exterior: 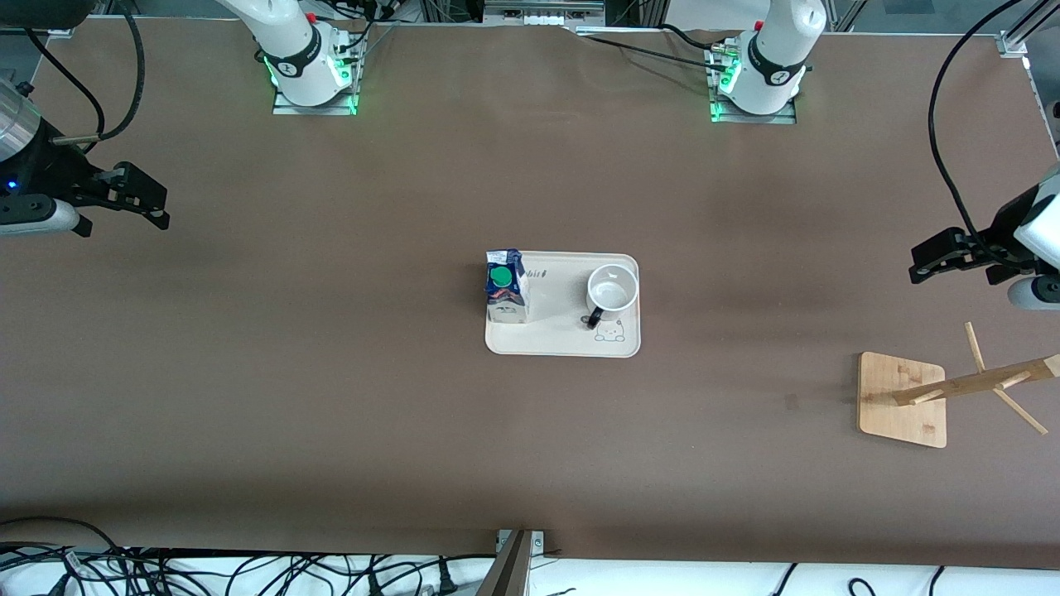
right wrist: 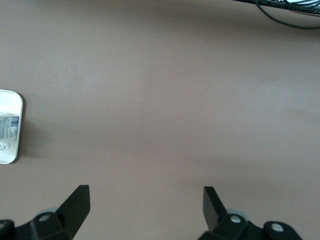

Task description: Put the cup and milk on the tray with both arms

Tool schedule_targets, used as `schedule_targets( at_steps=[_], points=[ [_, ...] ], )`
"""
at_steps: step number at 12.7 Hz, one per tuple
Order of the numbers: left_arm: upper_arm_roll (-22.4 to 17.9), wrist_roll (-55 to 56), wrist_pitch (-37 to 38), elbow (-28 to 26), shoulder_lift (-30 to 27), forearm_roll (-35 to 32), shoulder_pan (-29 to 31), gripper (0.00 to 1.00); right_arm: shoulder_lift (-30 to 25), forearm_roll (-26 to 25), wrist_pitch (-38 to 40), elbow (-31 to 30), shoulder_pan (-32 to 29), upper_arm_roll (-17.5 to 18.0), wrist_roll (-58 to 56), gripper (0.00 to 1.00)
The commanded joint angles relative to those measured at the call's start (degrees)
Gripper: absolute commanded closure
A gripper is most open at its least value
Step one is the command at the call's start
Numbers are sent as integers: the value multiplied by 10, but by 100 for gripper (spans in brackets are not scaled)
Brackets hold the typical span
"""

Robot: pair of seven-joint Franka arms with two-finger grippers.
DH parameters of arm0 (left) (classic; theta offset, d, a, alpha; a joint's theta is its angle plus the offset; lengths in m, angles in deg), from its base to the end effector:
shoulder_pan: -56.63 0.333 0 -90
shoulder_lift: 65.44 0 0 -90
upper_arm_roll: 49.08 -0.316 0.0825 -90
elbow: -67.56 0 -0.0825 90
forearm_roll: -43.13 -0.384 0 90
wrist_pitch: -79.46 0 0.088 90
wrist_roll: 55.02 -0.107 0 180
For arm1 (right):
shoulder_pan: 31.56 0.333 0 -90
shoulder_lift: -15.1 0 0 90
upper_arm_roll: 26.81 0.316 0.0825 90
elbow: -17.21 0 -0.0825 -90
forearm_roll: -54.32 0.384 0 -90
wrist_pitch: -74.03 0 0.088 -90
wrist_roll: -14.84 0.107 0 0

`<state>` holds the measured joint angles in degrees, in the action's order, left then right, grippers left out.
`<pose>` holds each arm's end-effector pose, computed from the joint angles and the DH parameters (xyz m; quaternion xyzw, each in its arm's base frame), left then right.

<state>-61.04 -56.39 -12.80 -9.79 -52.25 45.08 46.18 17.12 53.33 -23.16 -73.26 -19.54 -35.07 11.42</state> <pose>0.6273 -0.0029 0.5990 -0.9998 0.0015 -0.0173 0.0070 0.5759 0.0377 0.6124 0.9971 0.0634 0.0412 0.0110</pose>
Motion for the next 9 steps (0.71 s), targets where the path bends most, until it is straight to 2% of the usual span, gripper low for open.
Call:
schedule_targets(
  at_steps=[1, 6, 9],
  points=[
    [-1, 8, -12, -32, -26, -14, -4, 0, 4, -2, 5, 8, -2, 3, 1, 0],
    [-4, 10, -2, -75, -71, -17, -3, 0, 4, -2, 7, 8, -2, 3, 1, 0],
    [-3, 8, 25, -61, -65, -9, -3, 0, 4, -2, 5, 8, -2, 3, 1, 0]
  ],
)
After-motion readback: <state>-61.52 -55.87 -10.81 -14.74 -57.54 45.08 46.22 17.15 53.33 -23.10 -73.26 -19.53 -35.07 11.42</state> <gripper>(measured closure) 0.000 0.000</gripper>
